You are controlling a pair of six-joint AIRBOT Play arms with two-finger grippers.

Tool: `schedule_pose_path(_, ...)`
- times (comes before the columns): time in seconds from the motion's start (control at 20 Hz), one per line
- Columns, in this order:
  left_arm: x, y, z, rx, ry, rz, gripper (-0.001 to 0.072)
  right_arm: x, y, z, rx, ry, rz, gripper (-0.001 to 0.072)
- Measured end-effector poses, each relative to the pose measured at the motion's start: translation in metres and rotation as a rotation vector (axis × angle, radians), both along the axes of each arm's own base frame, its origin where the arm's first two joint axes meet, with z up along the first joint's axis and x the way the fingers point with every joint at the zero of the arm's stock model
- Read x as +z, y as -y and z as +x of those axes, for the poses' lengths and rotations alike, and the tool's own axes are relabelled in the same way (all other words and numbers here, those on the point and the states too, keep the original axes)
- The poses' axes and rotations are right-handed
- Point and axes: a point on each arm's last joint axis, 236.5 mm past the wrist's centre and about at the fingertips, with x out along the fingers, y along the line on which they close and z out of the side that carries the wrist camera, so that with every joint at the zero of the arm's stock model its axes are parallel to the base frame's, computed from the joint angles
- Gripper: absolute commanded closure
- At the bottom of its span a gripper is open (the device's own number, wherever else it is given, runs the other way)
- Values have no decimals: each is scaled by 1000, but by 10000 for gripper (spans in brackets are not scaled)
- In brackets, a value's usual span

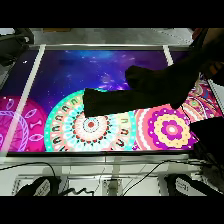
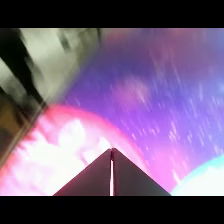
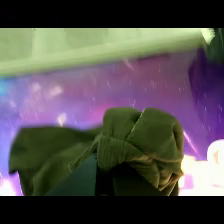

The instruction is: Fold the clothes and pants, and hang the long-sleeved shirts on hangers.

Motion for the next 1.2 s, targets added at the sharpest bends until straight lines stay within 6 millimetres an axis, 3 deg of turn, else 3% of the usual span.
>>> schedule_pose_path(0.05,-35,16,6,-44,-52,-84,676,-11,1,-1,-4,-39,6,675)
schedule_pose_path(0.1,-66,37,11,-95,-97,-173,504,-19,2,-2,-6,-71,8,675)
schedule_pose_path(0.15,-93,65,15,-156,-135,-272,230,-28,3,-3,-9,-101,12,675)
schedule_pose_path(0.2,-116,98,20,-230,-166,-376,59,-34,3,-4,-9,-124,16,675)
schedule_pose_path(0.25,-135,129,22,-293,-198,-463,40,-39,3,-4,-11,-142,17,675)
schedule_pose_path(0.4,-183,219,21,-462,-319,-644,61,-47,4,-6,-13,-172,22,675)
schedule_pose_path(0.55,-230,274,13,-531,-454,-738,62,-51,4,-6,-13,-185,24,675)
schedule_pose_path(0.75,-288,305,3,-495,-604,-828,62,-52,4,-7,-15,-191,25,675)
schedule_pose_path(0.95,-325,320,-3,-464,-677,-851,71,-53,4,-7,-14,-194,26,675)
schedule_pose_path(1.0,-329,324,-1,-456,-674,-857,147,-53,4,-7,-14,-194,26,675)
schedule_pose_path(1.05,-333,328,3,-450,-662,-855,276,-53,4,-7,-13,-195,27,675)
schedule_pose_path(1.15,-341,331,9,-446,-638,-826,688,-53,3,-7,-13,-196,29,675)
schedule_pose_path(1.2,-343,332,12,-447,-625,-810,691,-53,3,-7,-12,-195,29,675)
